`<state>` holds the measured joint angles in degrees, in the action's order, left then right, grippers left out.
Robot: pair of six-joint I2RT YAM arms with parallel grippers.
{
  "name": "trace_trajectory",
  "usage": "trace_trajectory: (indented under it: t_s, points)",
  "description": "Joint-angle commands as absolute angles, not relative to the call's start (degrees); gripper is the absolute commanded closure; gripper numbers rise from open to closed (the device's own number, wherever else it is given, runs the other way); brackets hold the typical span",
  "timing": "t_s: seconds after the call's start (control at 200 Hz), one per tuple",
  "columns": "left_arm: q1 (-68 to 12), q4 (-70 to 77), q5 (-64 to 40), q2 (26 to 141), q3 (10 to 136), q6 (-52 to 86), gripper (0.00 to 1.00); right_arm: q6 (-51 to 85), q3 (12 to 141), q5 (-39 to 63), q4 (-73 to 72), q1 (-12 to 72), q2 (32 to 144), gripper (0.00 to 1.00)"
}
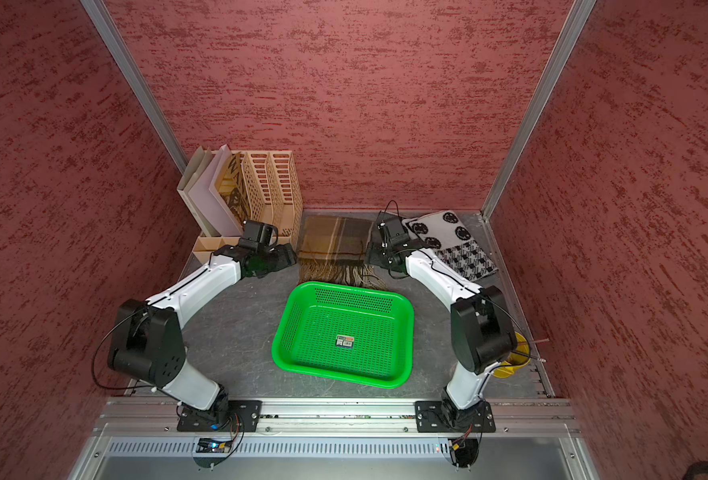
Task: Put the folded scarf in the basket
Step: Move the scarf to the center of the board.
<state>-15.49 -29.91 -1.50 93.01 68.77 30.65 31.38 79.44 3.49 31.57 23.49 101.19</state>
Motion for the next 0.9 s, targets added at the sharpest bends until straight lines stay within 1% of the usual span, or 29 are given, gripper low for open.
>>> trace_trajectory:
  t_s: [0.0, 0.07, 0.12, 0.265, 0.361, 0.476, 0.691, 0.897]
  points:
    - [-15.97, -29.82, -3.92, 95.58, 70.57, 33.43, 0.14, 33.55, 84.96, 5.63, 34.75, 23.84, 105.9, 0.19]
    - [-16.79, -29.14, -5.5, 95.77, 70.49, 34.36, 0.19, 33.9, 85.27, 6.17, 34.65, 23.9, 106.7, 0.21]
    - [-18.24, -29.5, -4.35, 94.89, 70.49, 34.3, 0.22, 33.89, 84.36, 4.98, 34.01, 24.18, 105.91, 0.22]
    - [-24.21, -33.15, 3.08, 89.11, 69.3, 30.26, 0.23, 31.94, 81.51, 1.68, 34.01, 24.51, 102.52, 0.22]
    - [-26.41, -35.1, 2.96, 86.09, 67.3, 27.71, 0.24, 30.59, 81.02, 1.02, 33.84, 24.42, 102.0, 0.2]
    - [-27.85, -38.99, 4.43, 87.48, 67.93, 26.94, 0.23, 30.21, 85.18, 2.36, 34.91, 24.37, 106.66, 0.2]
    - [-28.71, -37.05, 3.17, 90.91, 70.32, 27.47, 0.23, 35.78, 89.42, 6.08, 32.11, 24.43, 114.37, 0.22]
    - [-29.66, -37.45, 4.35, 95.17, 71.89, 27.55, 0.23, 40.62, 92.44, 7.28, 31.63, 24.04, 119.91, 0.15]
